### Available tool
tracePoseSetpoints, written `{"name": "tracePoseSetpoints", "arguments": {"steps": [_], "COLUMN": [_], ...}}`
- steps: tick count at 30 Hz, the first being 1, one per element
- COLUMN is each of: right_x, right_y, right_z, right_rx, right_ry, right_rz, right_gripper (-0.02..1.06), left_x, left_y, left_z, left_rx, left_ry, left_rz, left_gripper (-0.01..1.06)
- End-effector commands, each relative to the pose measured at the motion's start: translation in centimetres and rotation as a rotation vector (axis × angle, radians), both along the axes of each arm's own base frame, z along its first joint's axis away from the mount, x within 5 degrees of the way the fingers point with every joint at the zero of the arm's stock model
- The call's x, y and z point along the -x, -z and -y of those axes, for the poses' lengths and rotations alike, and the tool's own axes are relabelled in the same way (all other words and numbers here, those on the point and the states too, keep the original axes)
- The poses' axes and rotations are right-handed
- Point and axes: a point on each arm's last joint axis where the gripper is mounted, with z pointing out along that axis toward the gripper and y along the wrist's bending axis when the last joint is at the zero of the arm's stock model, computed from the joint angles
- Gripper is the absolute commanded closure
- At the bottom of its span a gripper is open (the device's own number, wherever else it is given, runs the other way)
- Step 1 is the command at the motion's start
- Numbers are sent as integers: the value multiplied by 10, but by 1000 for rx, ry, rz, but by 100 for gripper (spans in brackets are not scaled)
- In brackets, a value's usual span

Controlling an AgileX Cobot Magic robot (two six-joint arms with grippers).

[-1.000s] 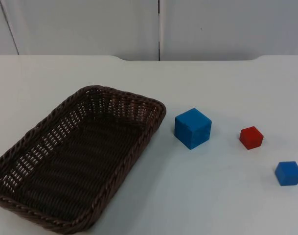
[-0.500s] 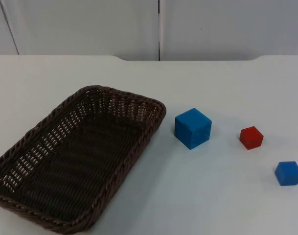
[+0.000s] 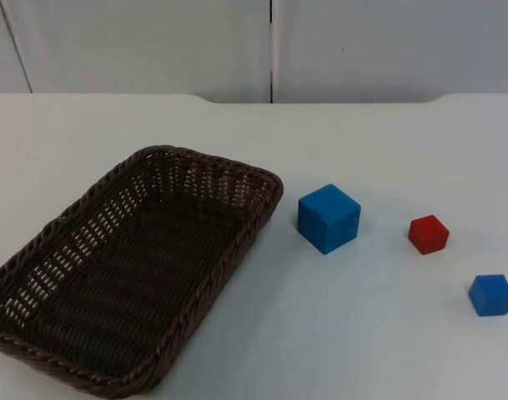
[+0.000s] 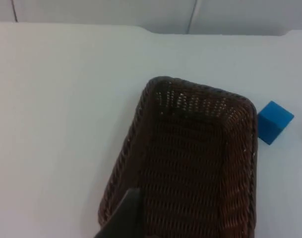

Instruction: Pick up the basket with the left hand and place the largest block into the basket with the right hand.

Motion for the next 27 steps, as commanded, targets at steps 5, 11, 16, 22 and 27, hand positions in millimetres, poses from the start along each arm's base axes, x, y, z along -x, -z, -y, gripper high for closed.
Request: {"name": "tracePoseSetpoints", "arguments": {"steps": [5, 11, 16, 22, 27], "right_x": [0, 0, 0, 0, 0], "right_y": [1, 1, 1, 1, 1], "right_z": [0, 0, 0, 0, 0], "right_rx": [13, 10, 10, 12, 12], "right_ry": [0, -2, -2, -1, -1], "right_rz": [5, 4, 4, 4, 6], "right_gripper": [0, 0, 0, 0, 0], "left_x": [-31, -56, -74, -99, -113], "left_y": [-3, -6, -9, -7, -4], "left_z": [2, 1, 1, 0, -1], "left_rx": [28, 10, 1, -10, -23], "left_ry": [15, 23, 28, 22, 25], "left_rz": [-43, -91, -117, -95, -113], "left_gripper": [0, 0, 0, 0, 0]}}
